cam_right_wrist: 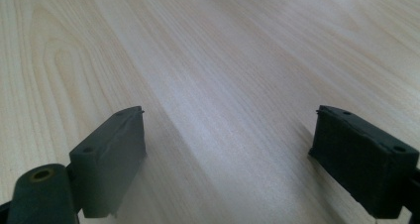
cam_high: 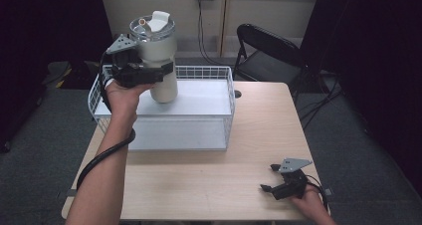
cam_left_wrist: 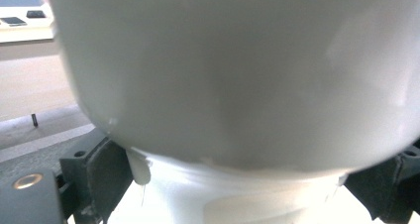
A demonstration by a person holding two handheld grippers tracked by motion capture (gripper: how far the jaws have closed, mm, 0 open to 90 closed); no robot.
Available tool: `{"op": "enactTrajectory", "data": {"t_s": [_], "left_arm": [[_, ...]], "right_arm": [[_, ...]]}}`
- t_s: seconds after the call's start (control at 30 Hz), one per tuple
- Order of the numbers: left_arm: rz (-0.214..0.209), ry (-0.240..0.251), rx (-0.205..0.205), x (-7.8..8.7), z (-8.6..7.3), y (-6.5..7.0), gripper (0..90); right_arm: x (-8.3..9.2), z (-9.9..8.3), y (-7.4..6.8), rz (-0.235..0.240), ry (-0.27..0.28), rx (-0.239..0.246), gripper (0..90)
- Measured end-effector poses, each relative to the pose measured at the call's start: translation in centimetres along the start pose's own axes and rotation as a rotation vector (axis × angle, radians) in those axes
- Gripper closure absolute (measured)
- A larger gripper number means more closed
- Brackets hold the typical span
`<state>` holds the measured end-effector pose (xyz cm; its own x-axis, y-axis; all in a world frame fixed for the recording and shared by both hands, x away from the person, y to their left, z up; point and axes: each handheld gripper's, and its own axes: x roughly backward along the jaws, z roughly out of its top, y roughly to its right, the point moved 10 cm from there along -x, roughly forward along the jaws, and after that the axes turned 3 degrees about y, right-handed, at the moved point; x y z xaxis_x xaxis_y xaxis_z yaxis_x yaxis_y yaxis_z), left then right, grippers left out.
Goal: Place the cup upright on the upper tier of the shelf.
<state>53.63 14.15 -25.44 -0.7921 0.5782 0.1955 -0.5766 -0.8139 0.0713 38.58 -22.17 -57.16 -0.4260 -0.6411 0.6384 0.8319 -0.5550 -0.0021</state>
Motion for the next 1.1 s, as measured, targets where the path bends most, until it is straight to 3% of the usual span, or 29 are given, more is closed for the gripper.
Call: {"op": "enactTrajectory", "data": {"t_s": [1.1], "left_arm": [[0.046,-0.014,-0.011,-1.8,-1.0,-1.2,9.3]], "right_arm": [[0.0,0.0,0.0,0.000,0.000,0.000,12.6]]}}
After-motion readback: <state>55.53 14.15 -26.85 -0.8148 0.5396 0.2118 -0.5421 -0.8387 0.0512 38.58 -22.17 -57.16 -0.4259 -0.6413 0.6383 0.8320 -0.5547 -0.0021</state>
